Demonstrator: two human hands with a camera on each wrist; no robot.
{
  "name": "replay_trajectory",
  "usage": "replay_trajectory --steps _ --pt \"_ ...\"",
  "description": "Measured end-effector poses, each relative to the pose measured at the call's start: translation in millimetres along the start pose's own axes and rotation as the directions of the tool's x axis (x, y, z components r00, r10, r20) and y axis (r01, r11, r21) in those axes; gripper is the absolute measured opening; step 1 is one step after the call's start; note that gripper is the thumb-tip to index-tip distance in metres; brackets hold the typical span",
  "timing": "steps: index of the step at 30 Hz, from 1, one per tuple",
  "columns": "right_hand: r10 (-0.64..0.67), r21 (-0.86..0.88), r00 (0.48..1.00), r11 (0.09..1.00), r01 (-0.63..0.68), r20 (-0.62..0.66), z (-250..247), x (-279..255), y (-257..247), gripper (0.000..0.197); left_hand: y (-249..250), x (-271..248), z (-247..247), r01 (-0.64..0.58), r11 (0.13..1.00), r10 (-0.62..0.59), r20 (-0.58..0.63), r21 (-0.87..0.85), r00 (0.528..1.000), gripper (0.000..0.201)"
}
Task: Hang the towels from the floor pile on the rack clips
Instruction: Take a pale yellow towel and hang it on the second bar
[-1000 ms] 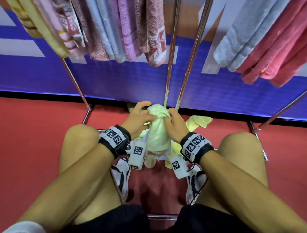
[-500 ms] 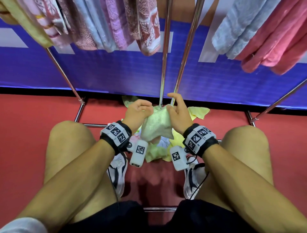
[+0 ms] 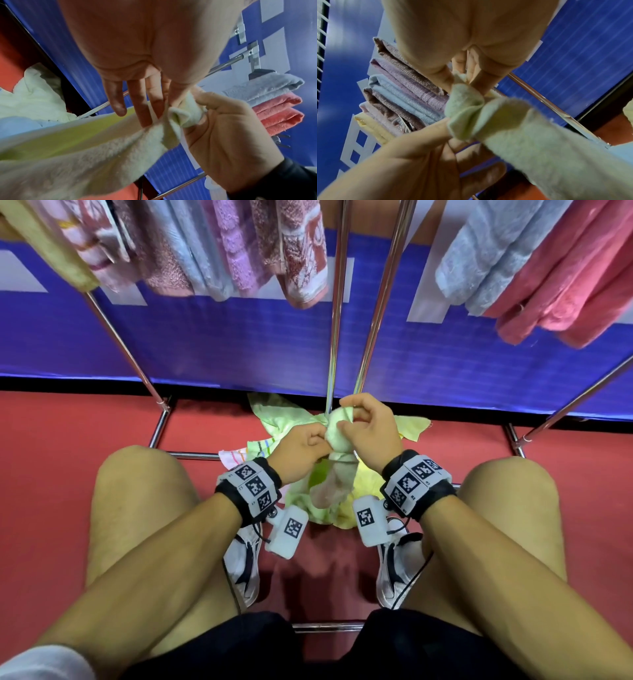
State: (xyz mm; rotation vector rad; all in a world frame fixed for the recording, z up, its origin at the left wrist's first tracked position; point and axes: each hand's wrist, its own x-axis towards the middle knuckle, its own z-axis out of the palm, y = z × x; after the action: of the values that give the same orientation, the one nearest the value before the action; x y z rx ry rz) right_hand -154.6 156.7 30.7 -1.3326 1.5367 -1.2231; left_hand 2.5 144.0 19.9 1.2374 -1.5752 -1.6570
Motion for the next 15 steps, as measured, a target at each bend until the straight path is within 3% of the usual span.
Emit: replay_trajectory --steps 6,8,11,15 --pt "0.105 0.0 0.992 0.994 -0.106 -0.07 -5.6 2.6 4.3 0.03 6.5 7.2 -6.0 0.042 0.999 -0.044 -0.057 -0.036 0.997 0.026" --pt "0.118 -0.079 0.992 0.989 -0.122 -0.054 -6.7 1.3 6.1 0.021 9.6 10.0 -9.9 0.048 0.997 -0.053 -0.098 -0.053 0.994 0.025" --pt "-0.052 -0.345 0.998 0.937 0.057 0.024 -6.2 -4.1 4.1 0.024 13.8 10.6 -11.5 0.054 0.996 -0.061 -0.098 -0.076 0.993 0.025" --pt "-0.154 -0.339 0.956 0.911 0.236 0.251 1.2 -10.9 2.6 0.063 9.8 13.3 -9.0 0.026 0.998 -0.031 -0.101 -0.051 0.994 0.015"
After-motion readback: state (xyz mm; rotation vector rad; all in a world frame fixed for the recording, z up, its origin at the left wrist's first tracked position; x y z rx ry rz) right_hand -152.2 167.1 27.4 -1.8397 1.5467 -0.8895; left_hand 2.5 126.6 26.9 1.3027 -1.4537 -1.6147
